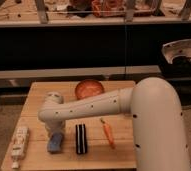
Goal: Wipe the white sponge on the table
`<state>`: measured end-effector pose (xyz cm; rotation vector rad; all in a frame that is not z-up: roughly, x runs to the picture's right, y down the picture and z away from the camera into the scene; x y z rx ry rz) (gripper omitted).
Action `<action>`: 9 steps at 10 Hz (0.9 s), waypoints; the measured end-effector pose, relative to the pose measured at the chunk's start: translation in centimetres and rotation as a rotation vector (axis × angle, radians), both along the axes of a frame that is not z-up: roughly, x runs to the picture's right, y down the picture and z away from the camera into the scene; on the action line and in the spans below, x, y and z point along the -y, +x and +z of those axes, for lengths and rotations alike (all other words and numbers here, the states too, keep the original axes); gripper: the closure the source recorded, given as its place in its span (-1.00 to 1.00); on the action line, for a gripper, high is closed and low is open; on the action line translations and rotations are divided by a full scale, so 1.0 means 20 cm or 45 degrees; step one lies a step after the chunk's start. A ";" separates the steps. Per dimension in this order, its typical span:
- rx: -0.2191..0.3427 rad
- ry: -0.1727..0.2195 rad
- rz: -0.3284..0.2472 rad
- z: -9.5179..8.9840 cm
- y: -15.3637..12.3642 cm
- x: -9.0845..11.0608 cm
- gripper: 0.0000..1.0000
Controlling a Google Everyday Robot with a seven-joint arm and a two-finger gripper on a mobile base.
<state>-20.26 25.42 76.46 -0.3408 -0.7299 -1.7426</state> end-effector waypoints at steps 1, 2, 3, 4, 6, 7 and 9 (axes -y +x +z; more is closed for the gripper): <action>0.004 0.008 0.006 -0.05 0.02 -0.05 -0.04; 0.010 0.013 0.000 -0.09 0.02 -0.10 -0.04; 0.020 0.006 -0.010 -0.13 0.00 -0.14 -0.04; 0.039 0.005 -0.028 -0.15 -0.05 -0.17 -0.04; 0.067 0.003 -0.050 -0.15 -0.15 -0.17 -0.04; 0.075 0.004 -0.068 -0.11 -0.21 -0.13 -0.04; 0.096 0.010 -0.093 -0.03 -0.31 -0.03 -0.04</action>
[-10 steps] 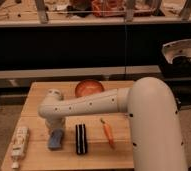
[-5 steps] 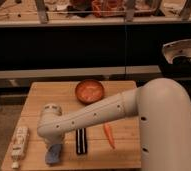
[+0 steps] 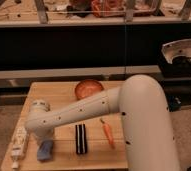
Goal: Wipe the white sponge on the table
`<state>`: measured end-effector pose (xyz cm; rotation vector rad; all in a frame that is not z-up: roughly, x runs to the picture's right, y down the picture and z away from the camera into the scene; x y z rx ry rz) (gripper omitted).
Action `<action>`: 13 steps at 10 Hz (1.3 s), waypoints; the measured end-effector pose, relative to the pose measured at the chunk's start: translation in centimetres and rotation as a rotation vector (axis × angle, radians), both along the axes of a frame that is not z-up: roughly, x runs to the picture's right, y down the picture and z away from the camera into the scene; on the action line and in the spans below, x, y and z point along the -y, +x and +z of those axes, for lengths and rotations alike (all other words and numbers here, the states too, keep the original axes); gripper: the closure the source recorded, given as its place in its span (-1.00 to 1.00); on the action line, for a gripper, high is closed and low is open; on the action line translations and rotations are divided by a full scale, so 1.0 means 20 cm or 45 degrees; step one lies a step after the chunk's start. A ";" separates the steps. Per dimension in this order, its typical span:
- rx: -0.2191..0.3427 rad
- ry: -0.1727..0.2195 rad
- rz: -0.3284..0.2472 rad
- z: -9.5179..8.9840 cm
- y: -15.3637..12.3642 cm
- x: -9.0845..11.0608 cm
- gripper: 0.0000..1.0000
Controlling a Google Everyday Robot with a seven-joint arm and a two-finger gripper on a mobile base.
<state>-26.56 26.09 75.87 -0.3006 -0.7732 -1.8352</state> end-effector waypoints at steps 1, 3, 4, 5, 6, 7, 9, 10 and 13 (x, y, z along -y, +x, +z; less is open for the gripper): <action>0.013 0.004 -0.012 0.05 -0.06 0.07 -0.04; 0.015 0.008 -0.030 0.13 -0.06 0.18 -0.04; 0.010 0.009 -0.043 0.18 -0.07 0.24 -0.04; -0.008 0.008 -0.045 0.22 -0.06 0.29 -0.04; -0.028 0.006 -0.030 0.24 -0.04 0.32 -0.04; -0.053 0.000 -0.019 0.26 0.02 0.33 -0.04; -0.110 -0.011 0.027 0.29 0.19 0.36 -0.04; -0.132 -0.015 0.052 0.29 0.27 0.36 -0.04; -0.174 -0.026 0.118 0.25 0.45 0.30 -0.04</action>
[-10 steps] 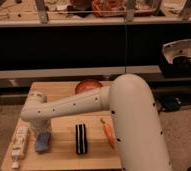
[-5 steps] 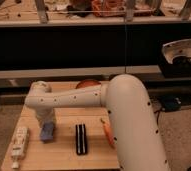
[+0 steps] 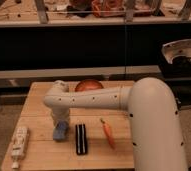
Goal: Wipe the white sponge on the table
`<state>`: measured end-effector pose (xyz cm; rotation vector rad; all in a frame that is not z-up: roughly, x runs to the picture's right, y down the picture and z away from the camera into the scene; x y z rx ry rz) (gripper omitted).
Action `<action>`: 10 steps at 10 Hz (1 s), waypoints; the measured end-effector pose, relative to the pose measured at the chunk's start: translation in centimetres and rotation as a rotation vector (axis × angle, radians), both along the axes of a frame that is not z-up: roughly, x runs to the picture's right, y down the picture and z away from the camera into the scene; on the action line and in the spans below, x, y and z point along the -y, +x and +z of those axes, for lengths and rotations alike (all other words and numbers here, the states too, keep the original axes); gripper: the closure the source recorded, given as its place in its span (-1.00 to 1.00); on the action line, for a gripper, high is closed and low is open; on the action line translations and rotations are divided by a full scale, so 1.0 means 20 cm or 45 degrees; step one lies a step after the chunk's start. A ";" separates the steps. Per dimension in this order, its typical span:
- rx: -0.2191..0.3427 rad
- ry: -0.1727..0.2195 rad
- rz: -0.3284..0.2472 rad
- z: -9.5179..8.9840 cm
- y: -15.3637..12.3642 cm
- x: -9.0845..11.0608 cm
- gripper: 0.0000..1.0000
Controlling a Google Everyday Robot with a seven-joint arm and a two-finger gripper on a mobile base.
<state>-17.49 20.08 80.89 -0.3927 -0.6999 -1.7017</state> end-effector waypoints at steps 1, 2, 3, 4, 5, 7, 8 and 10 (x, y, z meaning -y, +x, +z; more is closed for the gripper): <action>0.000 -0.002 0.013 -0.03 0.02 -0.04 -0.04; -0.001 0.008 0.029 -0.07 0.05 -0.08 -0.04; 0.004 0.009 0.034 -0.11 0.06 -0.14 -0.04; 0.015 0.015 0.032 -0.15 0.06 -0.18 -0.04; 0.028 0.019 0.024 -0.20 0.05 -0.25 -0.04; 0.051 0.020 0.004 -0.28 0.01 -0.35 -0.04; 0.071 0.021 -0.015 -0.32 -0.04 -0.40 -0.04; 0.124 0.027 -0.056 -0.35 -0.21 -0.44 -0.04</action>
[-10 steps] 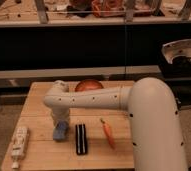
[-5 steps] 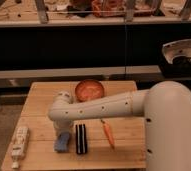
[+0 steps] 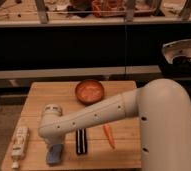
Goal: Wipe the white sponge on the table
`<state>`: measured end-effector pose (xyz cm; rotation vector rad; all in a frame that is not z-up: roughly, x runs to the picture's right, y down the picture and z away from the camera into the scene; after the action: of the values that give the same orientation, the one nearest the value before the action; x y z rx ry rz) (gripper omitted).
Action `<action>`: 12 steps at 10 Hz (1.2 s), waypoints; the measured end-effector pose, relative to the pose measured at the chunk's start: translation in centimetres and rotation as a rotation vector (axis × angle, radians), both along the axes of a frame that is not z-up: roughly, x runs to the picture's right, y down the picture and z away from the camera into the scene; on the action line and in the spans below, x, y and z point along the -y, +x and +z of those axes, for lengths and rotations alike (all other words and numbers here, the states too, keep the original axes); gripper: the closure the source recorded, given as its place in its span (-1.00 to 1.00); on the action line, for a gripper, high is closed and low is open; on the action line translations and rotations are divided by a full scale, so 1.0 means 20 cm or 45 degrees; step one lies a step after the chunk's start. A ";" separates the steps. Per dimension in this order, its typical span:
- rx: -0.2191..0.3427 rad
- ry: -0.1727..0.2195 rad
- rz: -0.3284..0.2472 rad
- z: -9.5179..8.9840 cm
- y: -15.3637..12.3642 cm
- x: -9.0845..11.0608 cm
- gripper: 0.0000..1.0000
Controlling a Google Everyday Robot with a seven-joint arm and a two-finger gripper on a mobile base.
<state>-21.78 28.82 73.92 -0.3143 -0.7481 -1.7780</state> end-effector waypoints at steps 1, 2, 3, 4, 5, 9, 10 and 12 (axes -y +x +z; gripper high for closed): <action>0.020 0.000 -0.014 0.00 -0.07 -0.01 -0.04; 0.043 0.003 -0.031 0.01 -0.13 0.01 -0.04; 0.058 0.008 -0.044 0.04 -0.18 0.04 -0.04; 0.071 0.009 -0.059 0.06 -0.23 0.06 -0.04; 0.083 0.008 -0.068 0.10 -0.27 0.11 -0.04; 0.072 0.016 -0.068 0.28 -0.26 0.33 -0.04; 0.064 0.015 -0.058 0.31 -0.24 0.37 -0.04; 0.020 0.003 -0.021 0.35 -0.13 0.42 -0.04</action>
<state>-24.43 20.43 80.99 -0.3061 -0.7561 -1.7986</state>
